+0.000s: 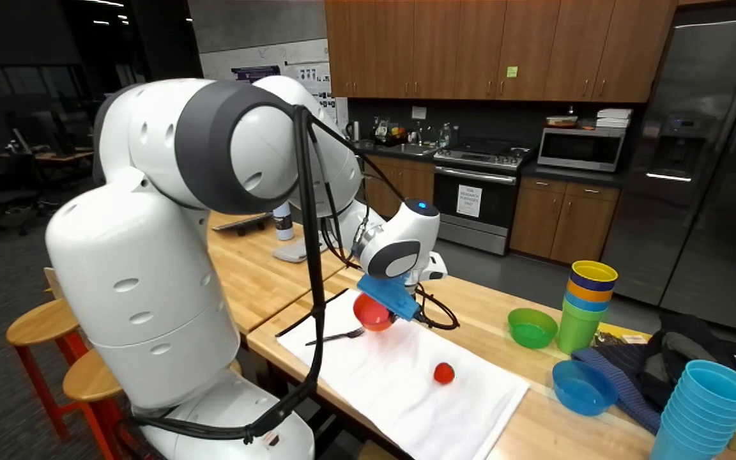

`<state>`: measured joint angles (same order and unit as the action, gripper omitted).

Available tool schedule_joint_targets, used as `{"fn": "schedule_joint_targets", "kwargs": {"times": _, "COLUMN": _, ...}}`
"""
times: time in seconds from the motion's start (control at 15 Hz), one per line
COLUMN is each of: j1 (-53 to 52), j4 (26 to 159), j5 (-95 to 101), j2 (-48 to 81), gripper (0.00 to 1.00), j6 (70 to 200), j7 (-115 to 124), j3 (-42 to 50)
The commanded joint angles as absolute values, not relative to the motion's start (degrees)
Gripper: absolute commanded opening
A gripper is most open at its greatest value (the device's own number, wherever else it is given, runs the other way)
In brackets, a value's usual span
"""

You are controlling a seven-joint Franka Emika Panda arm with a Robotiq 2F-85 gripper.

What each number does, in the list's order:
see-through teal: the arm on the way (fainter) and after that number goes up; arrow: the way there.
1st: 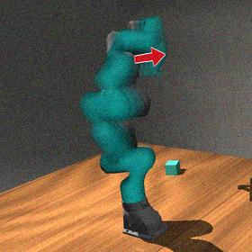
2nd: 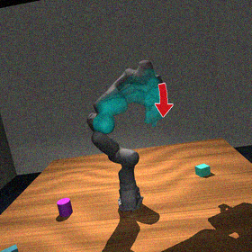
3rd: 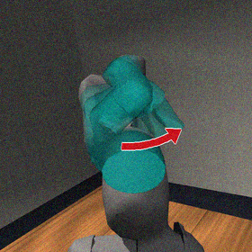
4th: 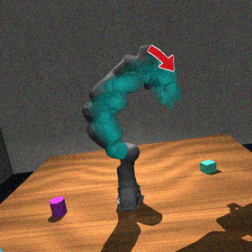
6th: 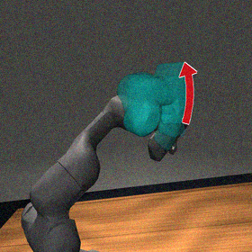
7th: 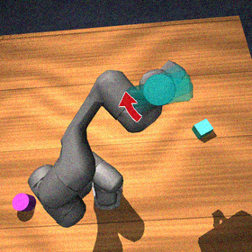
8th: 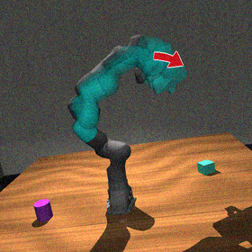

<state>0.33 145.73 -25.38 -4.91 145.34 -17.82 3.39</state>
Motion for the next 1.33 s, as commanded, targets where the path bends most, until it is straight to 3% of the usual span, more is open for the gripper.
{"fn": "schedule_joint_targets", "kwargs": {"times": 0.0, "j1": 1.3, "j4": 145.4, "j5": -28.6, "j2": -4.7, "gripper": 0.02, "j6": 147.1, "j7": -19.8, "j3": 5.4}}
{"fn": "schedule_joint_targets", "kwargs": {"times": 0.6, "j1": 3.2, "j4": 137.4, "j5": -44.1, "j2": 3.2, "gripper": 0.02, "j6": 141.6, "j7": -23.2, "j3": 6.6}}
{"fn": "schedule_joint_targets", "kwargs": {"times": 1.13, "j1": 4.0, "j4": 127.9, "j5": -30.4, "j2": 11.7, "gripper": 0.02, "j6": 127.5, "j7": -5.4, "j3": 5.8}}
{"fn": "schedule_joint_targets", "kwargs": {"times": 1.2, "j1": 4.0, "j4": 126.8, "j5": -28.4, "j2": 12.1, "gripper": 0.18, "j6": 126.2, "j7": -3.7, "j3": 5.8}}
{"fn": "schedule_joint_targets", "kwargs": {"times": 1.27, "j1": 4.4, "j4": 129.8, "j5": -30.8, "j2": 10.9, "gripper": 0.07, "j6": 129.4, "j7": -6.9, "j3": 5.0}}
